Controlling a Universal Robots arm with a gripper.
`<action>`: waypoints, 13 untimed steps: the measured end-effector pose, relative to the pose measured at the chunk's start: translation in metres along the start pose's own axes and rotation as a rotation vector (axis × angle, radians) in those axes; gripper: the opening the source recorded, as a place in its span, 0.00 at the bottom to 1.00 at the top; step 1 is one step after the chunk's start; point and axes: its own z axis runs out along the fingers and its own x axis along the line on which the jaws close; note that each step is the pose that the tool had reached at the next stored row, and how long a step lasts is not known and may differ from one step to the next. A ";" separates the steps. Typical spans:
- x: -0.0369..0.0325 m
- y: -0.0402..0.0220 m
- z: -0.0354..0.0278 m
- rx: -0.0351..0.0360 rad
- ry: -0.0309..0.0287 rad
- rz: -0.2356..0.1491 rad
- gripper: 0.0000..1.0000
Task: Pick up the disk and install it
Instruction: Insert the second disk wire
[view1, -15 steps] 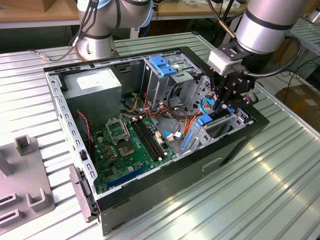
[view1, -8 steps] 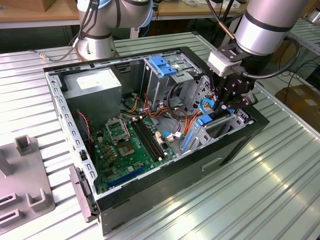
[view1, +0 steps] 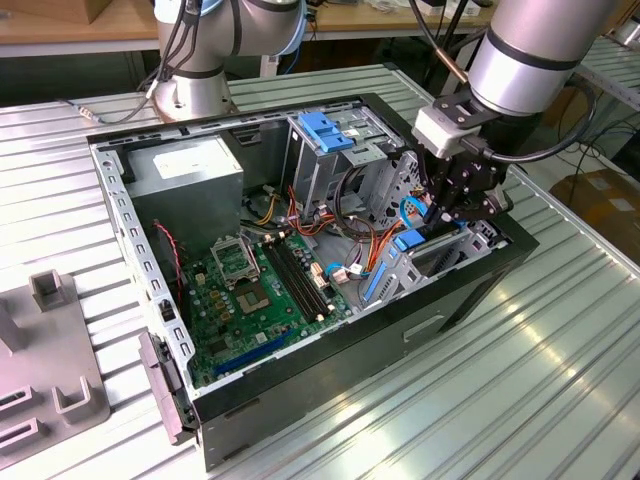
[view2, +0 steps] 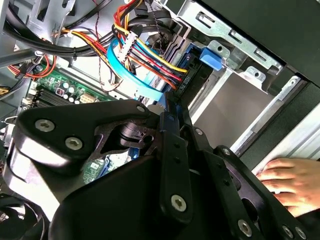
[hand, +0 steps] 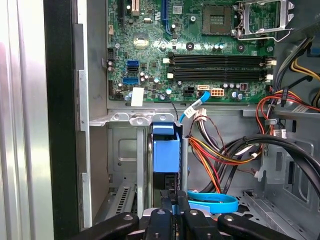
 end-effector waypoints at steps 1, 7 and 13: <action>0.0000 0.0000 0.0001 0.0000 -0.0001 0.000 0.16; 0.0000 -0.0012 -0.0128 0.0002 -0.0021 0.000 0.23; -0.0002 -0.0026 -0.0269 0.0006 -0.0023 0.000 0.23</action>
